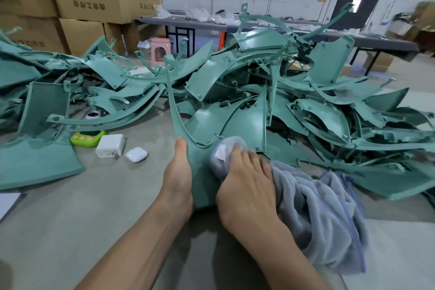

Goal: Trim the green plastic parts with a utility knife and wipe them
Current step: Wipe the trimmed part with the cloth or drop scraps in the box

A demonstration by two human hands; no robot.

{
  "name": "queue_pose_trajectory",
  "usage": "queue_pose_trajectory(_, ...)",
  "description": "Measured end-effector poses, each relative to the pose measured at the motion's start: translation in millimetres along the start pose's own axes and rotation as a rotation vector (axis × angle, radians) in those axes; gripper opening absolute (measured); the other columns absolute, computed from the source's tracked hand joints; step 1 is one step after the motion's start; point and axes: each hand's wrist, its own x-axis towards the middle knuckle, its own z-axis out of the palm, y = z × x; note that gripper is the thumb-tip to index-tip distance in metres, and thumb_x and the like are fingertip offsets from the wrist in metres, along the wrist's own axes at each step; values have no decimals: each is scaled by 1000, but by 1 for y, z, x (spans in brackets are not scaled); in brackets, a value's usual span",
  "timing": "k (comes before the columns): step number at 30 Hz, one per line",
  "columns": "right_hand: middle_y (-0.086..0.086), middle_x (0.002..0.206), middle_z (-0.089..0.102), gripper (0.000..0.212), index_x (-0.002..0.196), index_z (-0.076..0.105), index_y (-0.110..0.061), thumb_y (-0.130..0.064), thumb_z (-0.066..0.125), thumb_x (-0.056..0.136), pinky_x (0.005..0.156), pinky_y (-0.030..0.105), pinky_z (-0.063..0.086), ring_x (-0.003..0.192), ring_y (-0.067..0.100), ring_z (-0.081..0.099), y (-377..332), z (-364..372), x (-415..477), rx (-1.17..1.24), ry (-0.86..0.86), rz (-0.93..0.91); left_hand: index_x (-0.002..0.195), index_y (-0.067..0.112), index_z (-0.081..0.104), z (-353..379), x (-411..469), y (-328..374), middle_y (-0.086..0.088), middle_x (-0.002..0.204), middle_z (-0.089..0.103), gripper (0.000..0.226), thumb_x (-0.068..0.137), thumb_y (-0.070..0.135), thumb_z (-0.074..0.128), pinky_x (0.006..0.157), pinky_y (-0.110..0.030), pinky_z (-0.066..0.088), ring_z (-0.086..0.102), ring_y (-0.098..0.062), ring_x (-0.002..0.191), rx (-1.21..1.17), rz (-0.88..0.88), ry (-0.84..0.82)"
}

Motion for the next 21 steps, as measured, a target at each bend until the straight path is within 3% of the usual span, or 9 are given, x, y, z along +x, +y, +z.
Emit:
queue_pose_trajectory(3, 5, 147, 49, 57, 151, 35, -13, -26, 43, 96, 117, 35, 21, 136, 23, 39, 4, -7, -6, -91, 16, 26, 116, 13, 77, -4, -7, 4, -13, 112, 77, 71, 98, 69, 38, 91, -49, 58, 75, -34, 100, 25, 54, 68)
queue_pose_trajectory(7, -1, 137, 54, 58, 154, 29, -17, -20, 38, 96, 112, 33, 25, 130, 20, 45, 5, -21, -18, -182, -34, -93, 116, 13, 77, -11, -9, 12, -14, 111, 77, 76, 96, 74, 36, 91, -49, 57, 75, -34, 99, 41, 36, 103)
queue_pose_trajectory(9, -4, 124, 60, 36, 127, 47, -24, -17, 41, 92, 98, 32, 32, 117, 19, 52, 0, -32, -21, -182, -63, -122, 113, 12, 77, -11, -9, 17, -13, 107, 78, 74, 97, 72, 38, 81, -43, 59, 77, -33, 93, 34, 25, 137)
queue_pose_trajectory(12, -6, 98, 64, 12, 95, 49, -31, -21, 50, 89, 74, 30, 30, 87, 19, 57, -6, -45, -26, -162, -114, -185, 108, 12, 77, -12, -8, 23, -13, 100, 79, 66, 98, 67, 43, 68, -40, 62, 77, -32, 84, 42, 27, 192)
queue_pose_trajectory(15, -9, 64, 54, 8, 75, 53, -26, -31, 48, 78, 58, 19, 32, 63, 7, 52, -3, -41, -29, 46, -39, -255, 113, 10, 75, -13, -10, 26, -17, 103, 78, 63, 97, 65, 50, 93, -53, 58, 75, -37, 96, 182, 7, 186)
queue_pose_trajectory(16, -10, 61, 55, 9, 75, 58, -25, -28, 50, 78, 57, 17, 35, 60, 7, 51, 0, -39, -30, 147, 71, -239, 112, 8, 75, -14, -10, 26, -17, 102, 78, 60, 98, 61, 51, 94, -52, 57, 75, -37, 96, 238, 0, 165)
queue_pose_trajectory(18, -14, 73, 67, 24, 97, 73, -28, -16, 58, 82, 65, 25, 49, 67, 4, 55, 4, -37, -30, 313, 349, -172, 107, 4, 73, -17, -10, 24, -16, 92, 79, 45, 102, 45, 55, 72, -40, 62, 77, -32, 81, 359, 18, 98)
queue_pose_trajectory(19, -15, 85, 72, 40, 116, 71, -32, -13, 61, 83, 71, 26, 52, 72, 4, 59, 5, -38, -30, 401, 465, -132, 106, 3, 72, -17, -10, 24, -15, 85, 78, 34, 103, 35, 58, 58, -34, 60, 77, -27, 71, 404, 45, 72)
queue_pose_trajectory(21, -24, 106, 70, 66, 145, 50, -41, -15, 60, 85, 79, 9, 46, 85, -7, 60, 4, -42, -31, 516, 607, -119, 108, 6, 69, -18, -13, 26, -14, 81, 78, 16, 102, 19, 60, 48, -29, 55, 74, -23, 62, 434, 73, 26)
